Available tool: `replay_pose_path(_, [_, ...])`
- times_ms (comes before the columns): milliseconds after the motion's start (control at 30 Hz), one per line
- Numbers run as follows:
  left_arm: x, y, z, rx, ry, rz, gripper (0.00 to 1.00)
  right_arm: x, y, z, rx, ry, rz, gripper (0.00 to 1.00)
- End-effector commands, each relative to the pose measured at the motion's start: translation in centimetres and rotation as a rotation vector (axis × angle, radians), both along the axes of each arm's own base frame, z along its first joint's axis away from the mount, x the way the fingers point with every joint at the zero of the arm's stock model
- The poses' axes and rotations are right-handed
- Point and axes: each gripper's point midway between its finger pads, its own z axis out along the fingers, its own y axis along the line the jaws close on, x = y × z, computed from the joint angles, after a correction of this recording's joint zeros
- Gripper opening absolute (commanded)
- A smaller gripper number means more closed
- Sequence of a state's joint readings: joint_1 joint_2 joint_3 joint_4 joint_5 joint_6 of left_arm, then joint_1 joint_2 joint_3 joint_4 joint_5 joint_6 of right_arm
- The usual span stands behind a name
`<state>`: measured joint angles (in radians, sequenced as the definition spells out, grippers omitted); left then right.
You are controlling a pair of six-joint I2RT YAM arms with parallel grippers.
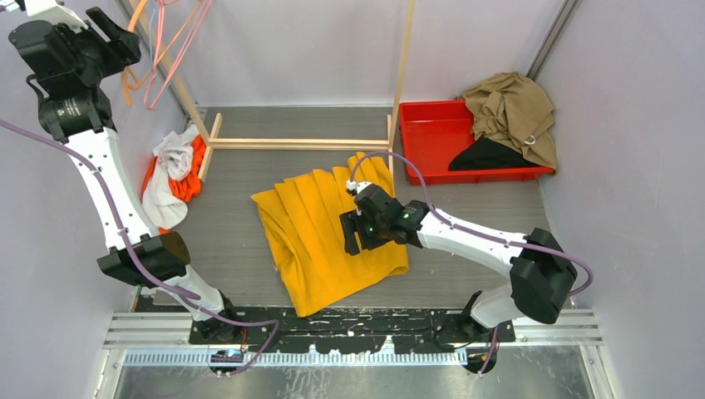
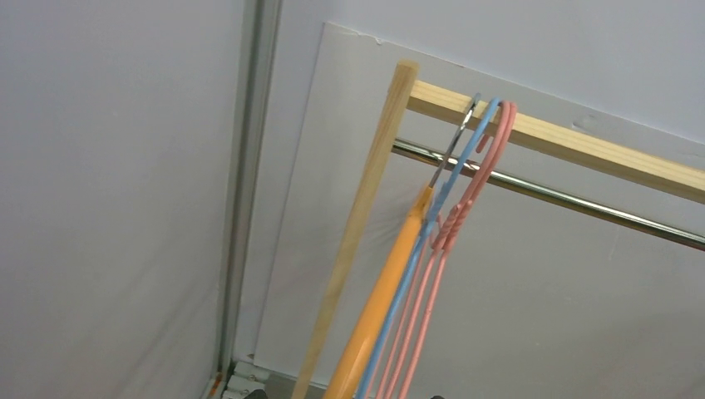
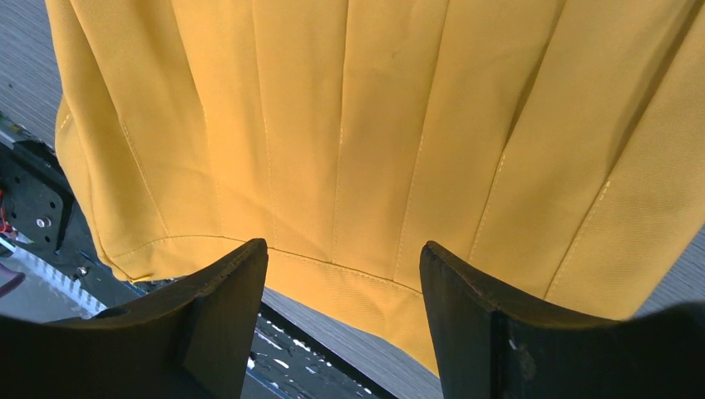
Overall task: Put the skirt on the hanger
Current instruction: Pick up the hanger from the clothesline.
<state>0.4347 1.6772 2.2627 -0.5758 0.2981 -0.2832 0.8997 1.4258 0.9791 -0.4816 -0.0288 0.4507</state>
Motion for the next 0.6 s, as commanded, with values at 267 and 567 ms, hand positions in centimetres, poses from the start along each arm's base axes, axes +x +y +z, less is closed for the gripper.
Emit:
replay_pose_path(267, [1.7, -0.5, -0.2, 0.008, -0.042, -0.073, 0.64, 0.7, 1.0, 0.3, 0.032, -0.019, 0.009, 0.72])
replay_pose_path(567, [2.3, -0.2, -0.8, -0.004, -0.039, -0.074, 0.54, 0.6, 1.1, 0.0, 0.033, -0.01, 0.007, 0.72])
